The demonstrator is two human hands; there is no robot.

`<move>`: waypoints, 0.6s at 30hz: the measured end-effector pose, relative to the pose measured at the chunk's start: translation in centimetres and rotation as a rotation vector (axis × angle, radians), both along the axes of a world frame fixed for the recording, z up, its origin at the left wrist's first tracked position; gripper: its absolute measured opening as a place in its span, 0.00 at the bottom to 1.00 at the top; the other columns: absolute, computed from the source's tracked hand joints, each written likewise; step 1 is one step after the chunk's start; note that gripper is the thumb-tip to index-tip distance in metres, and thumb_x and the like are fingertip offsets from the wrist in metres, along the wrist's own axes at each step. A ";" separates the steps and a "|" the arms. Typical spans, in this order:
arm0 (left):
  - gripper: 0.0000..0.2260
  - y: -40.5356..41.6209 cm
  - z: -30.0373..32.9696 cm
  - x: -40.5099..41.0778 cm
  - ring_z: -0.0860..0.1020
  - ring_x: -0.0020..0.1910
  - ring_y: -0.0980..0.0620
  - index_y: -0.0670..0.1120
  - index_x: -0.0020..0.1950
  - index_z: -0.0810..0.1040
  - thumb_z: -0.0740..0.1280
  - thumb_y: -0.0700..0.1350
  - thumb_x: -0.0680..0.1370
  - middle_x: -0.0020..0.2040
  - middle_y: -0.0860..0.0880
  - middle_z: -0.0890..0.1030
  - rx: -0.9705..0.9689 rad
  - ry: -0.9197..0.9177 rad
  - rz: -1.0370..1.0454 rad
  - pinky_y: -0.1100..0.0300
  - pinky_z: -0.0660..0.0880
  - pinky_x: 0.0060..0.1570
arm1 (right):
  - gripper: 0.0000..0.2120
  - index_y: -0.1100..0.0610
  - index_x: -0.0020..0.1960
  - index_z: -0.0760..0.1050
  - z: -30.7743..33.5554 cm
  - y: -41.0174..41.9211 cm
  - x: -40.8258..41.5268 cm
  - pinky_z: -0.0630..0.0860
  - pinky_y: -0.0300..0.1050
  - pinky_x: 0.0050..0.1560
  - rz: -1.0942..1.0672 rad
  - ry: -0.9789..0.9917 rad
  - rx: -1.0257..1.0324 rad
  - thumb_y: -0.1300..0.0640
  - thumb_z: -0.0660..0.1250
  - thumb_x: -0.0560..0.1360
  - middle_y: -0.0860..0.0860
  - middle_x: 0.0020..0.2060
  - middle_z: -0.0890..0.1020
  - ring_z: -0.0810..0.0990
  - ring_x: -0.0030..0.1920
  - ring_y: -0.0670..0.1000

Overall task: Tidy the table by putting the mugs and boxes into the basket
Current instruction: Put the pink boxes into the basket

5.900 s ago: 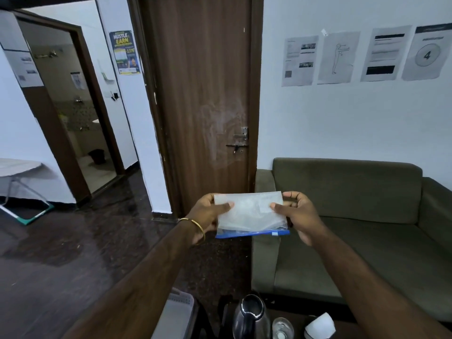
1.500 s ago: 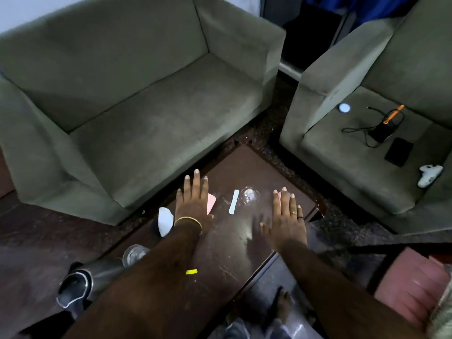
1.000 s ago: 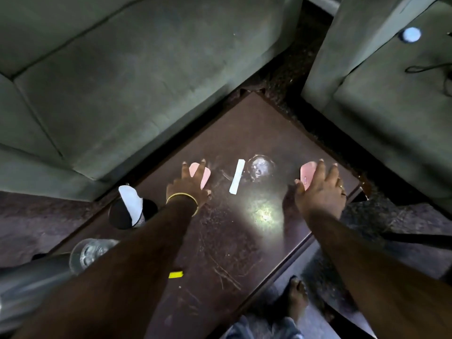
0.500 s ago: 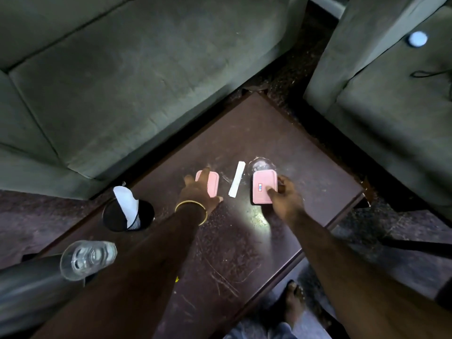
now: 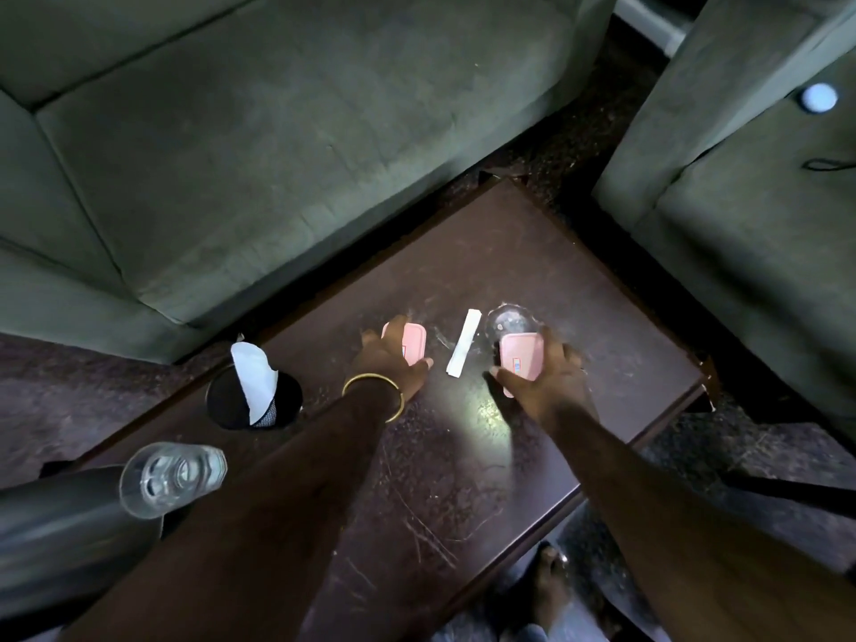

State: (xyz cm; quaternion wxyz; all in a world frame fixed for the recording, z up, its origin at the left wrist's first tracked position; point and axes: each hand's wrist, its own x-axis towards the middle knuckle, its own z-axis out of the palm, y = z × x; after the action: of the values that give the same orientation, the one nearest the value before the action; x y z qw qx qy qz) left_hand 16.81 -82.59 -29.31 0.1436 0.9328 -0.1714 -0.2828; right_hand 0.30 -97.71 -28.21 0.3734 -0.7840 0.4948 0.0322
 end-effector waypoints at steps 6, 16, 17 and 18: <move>0.34 1.4 4.3 0.1 0.78 0.56 0.37 0.57 0.74 0.59 0.71 0.57 0.72 0.66 0.40 0.68 -0.007 0.006 0.032 0.52 0.73 0.58 | 0.40 0.53 0.72 0.63 4.5 1.9 2.0 0.74 0.54 0.60 0.015 0.012 -0.022 0.46 0.76 0.65 0.61 0.63 0.74 0.76 0.62 0.65; 0.35 7.5 20.9 -5.0 0.75 0.61 0.42 0.56 0.75 0.61 0.72 0.57 0.71 0.66 0.40 0.69 -0.103 -0.014 0.280 0.56 0.70 0.61 | 0.38 0.56 0.65 0.65 20.0 8.2 0.9 0.76 0.52 0.56 0.189 -0.035 -0.001 0.43 0.78 0.64 0.59 0.61 0.75 0.78 0.59 0.63; 0.35 8.5 22.8 -5.7 0.75 0.61 0.42 0.56 0.75 0.62 0.72 0.57 0.71 0.68 0.41 0.68 -0.115 -0.010 0.307 0.55 0.70 0.61 | 0.38 0.57 0.65 0.65 21.8 8.8 0.5 0.76 0.52 0.56 0.201 -0.045 0.010 0.43 0.78 0.63 0.59 0.61 0.75 0.78 0.60 0.62; 0.35 9.5 24.7 -6.4 0.74 0.62 0.42 0.56 0.75 0.62 0.72 0.57 0.71 0.69 0.41 0.66 -0.122 -0.012 0.327 0.55 0.70 0.61 | 0.38 0.57 0.64 0.66 23.4 9.4 0.1 0.76 0.52 0.56 0.215 -0.056 0.012 0.43 0.78 0.63 0.58 0.61 0.75 0.77 0.60 0.61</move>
State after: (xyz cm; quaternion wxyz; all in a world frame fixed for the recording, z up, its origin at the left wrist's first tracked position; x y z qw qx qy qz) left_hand 10.39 -73.11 -4.63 0.2430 0.9395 -0.0349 -0.2389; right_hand 0.44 -88.33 -4.77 0.3859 -0.8311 0.3969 0.0533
